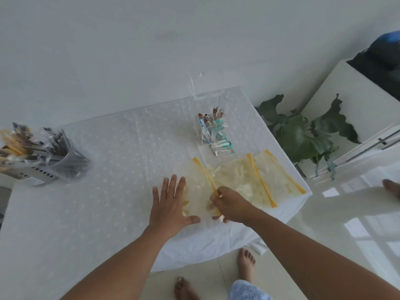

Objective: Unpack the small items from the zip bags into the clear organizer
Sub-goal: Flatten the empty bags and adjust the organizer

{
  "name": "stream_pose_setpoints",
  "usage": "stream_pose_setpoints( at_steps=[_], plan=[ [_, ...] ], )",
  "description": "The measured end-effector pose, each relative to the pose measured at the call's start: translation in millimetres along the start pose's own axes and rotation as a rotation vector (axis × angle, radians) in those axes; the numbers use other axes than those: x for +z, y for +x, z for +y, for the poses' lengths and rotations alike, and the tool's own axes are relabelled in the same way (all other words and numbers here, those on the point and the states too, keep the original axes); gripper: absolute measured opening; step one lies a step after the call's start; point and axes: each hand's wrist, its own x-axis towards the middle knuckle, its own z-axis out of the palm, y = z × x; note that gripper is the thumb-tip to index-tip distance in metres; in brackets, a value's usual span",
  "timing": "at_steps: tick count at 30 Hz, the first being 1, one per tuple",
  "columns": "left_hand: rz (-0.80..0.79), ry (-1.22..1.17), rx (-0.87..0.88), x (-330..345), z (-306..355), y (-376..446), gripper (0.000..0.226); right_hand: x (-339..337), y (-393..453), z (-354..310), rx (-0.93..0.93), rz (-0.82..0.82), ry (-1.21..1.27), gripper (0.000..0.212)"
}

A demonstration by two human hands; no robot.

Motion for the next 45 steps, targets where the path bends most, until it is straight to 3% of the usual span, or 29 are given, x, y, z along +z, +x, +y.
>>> stream_pose_setpoints(
  at_steps=[3, 6, 9, 13, 15, 17, 19, 21, 25, 30, 45],
  plan=[
    [-0.057, -0.030, 0.001, -3.3, 2.2, 4.0, 0.138, -9.2, -6.3, 9.7, -0.053, 0.139, -0.279, 0.021],
    [-0.122, -0.043, -0.005, -5.3, 4.6, 9.7, 0.144, -14.4, -9.6, 23.4, -0.014, 0.232, -0.290, 0.025],
    [-0.200, -0.045, -0.008, -3.0, 9.4, 18.4, 0.149, -22.9, -12.5, 33.0, 0.065, 0.329, -0.255, 0.014],
    [-0.305, -0.050, -0.010, 3.5, 17.1, 32.3, 0.155, -29.3, -11.5, 37.9, 0.061, 0.453, -0.547, 0.029],
    [-0.334, -0.016, -0.012, 7.0, 22.4, 37.4, 0.156, -23.9, -5.0, 43.0, -0.106, 0.577, -0.857, 0.050],
    [-0.353, 0.007, -0.030, 7.9, 27.4, 41.1, 0.157, -19.3, 3.8, 43.8, -0.387, 0.628, -0.995, 0.059],
    [-0.364, 0.023, -0.045, 7.6, 31.6, 44.3, 0.158, -16.5, 17.7, 42.5, -0.647, 0.529, -0.986, 0.053],
    [-0.378, 0.038, -0.055, 7.2, 34.7, 45.2, 0.159, -14.7, 33.1, 35.9, -0.707, 0.366, -0.964, 0.049],
    [-0.390, 0.035, -0.085, 7.0, 38.1, 46.9, 0.162, -19.1, 61.6, 32.2, -0.476, 0.168, -0.873, 0.049],
    [-0.382, -0.017, -0.111, 7.5, 42.8, 45.1, 0.161, -25.2, 71.5, 34.0, -0.348, 0.108, -0.772, 0.054],
    [-0.211, -0.190, 0.021, 32.6, 17.7, 34.2, 0.154, 0.6, 71.5, 8.7, -0.049, 0.183, -0.686, 0.067]
  ],
)
